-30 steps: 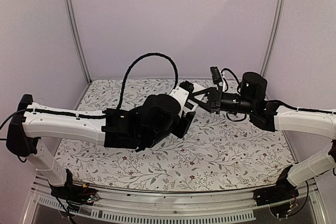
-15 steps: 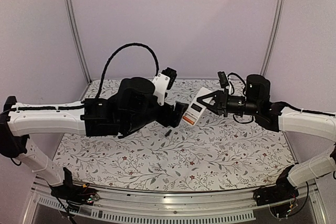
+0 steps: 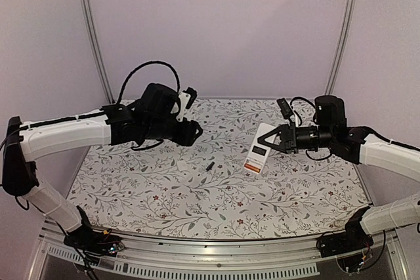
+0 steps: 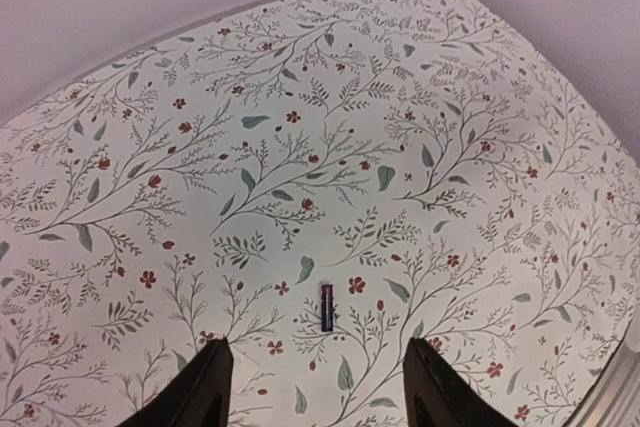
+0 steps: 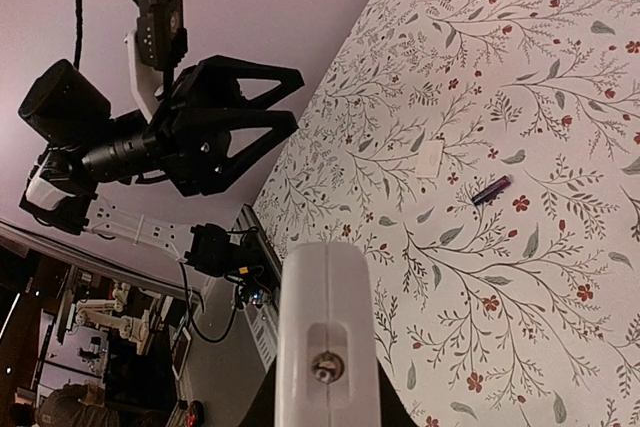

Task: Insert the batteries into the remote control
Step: Pick up the battery from the center of the board.

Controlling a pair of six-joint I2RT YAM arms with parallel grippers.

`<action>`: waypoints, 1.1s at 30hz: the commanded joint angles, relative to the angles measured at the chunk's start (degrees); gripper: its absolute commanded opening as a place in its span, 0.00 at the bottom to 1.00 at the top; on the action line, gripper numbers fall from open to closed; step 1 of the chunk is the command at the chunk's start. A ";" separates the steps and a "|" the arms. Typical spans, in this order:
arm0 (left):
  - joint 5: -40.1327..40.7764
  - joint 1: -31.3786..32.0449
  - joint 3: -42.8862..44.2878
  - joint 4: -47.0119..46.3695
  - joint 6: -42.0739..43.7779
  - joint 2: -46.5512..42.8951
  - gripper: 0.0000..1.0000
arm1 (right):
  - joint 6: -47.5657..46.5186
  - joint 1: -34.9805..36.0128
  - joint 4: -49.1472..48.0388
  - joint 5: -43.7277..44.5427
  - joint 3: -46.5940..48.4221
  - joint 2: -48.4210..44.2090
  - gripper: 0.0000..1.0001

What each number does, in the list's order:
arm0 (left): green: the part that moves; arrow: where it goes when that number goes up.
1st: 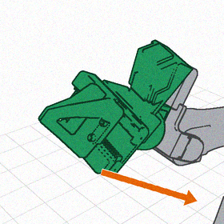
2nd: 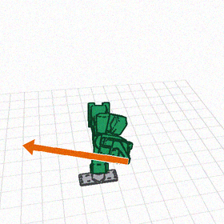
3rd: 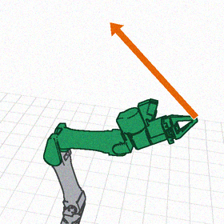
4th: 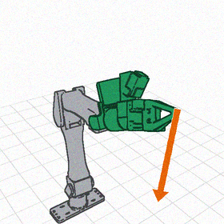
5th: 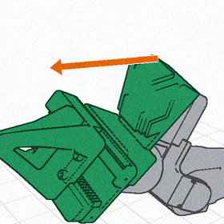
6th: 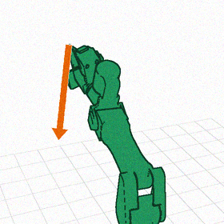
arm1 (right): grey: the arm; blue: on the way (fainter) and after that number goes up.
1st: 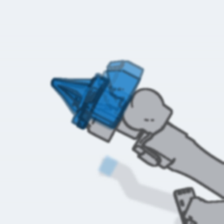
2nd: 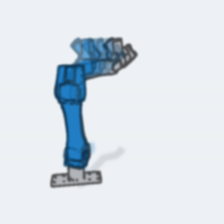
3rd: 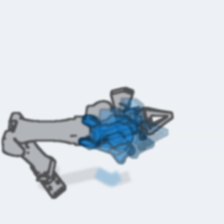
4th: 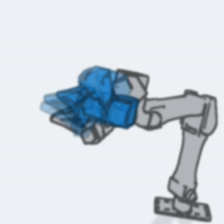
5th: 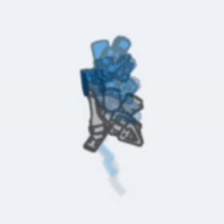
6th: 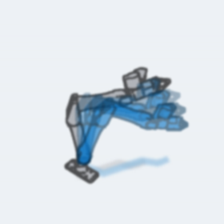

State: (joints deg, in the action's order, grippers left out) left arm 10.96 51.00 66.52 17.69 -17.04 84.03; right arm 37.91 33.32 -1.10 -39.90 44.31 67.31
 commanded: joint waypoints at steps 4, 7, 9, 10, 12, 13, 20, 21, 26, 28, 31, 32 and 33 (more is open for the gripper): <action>-4.33 -1.52 8.46 12.03 -0.85 14.01 0.48 | -5.27 -2.18 7.90 -2.59 0.38 -1.51 0.00; -5.41 -1.52 11.68 13.97 -1.17 19.10 0.44 | -5.77 -3.46 8.92 -2.67 -0.25 -2.03 0.00; -6.12 -1.52 14.18 15.43 -1.25 22.38 0.43 | -5.83 -4.31 9.29 -2.88 -0.89 -2.31 0.00; -6.35 -1.48 15.53 16.27 -1.35 24.00 0.43 | -5.91 -4.70 9.37 -3.09 -1.08 -2.43 0.00; -6.85 -1.43 17.71 16.77 -1.34 26.76 0.42 | -5.92 -5.33 9.57 -3.46 -1.54 -2.58 0.00; -7.03 -1.43 18.68 17.26 -1.33 28.06 0.41 | -6.00 -5.51 9.58 -3.53 -1.71 -2.54 0.00; -7.09 -1.19 25.01 20.90 -2.06 35.91 0.40 | -6.60 -6.33 9.89 -4.18 -2.04 -2.31 0.00; -6.79 -1.11 25.63 21.30 -2.11 36.65 0.37 | -6.66 -6.41 9.85 -4.28 -2.04 -2.35 0.00; -3.83 -0.14 29.68 24.69 -1.48 40.65 0.33 | -7.05 -6.84 9.91 -4.82 -2.21 -2.12 0.00; -3.38 0.09 30.74 25.86 -1.28 42.01 0.34 | -7.15 -6.87 9.96 -4.92 -2.22 -2.01 0.00; -3.06 0.44 31.88 26.71 -0.87 43.38 0.34 | -7.28 -7.08 10.04 -5.02 -2.22 -2.09 0.00; -2.99 0.54 32.17 26.81 -0.76 43.79 0.33 | -7.31 -7.05 10.11 -5.12 -2.22 -2.09 0.00; -2.88 0.63 32.51 27.00 -0.74 44.22 0.32 | -7.39 -7.10 10.07 -5.10 -2.22 -2.09 0.00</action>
State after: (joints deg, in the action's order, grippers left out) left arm 6.96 50.85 97.06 41.76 -18.52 126.39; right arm 31.55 26.83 9.06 -43.99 42.63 65.65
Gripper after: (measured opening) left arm 0.335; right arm 0.144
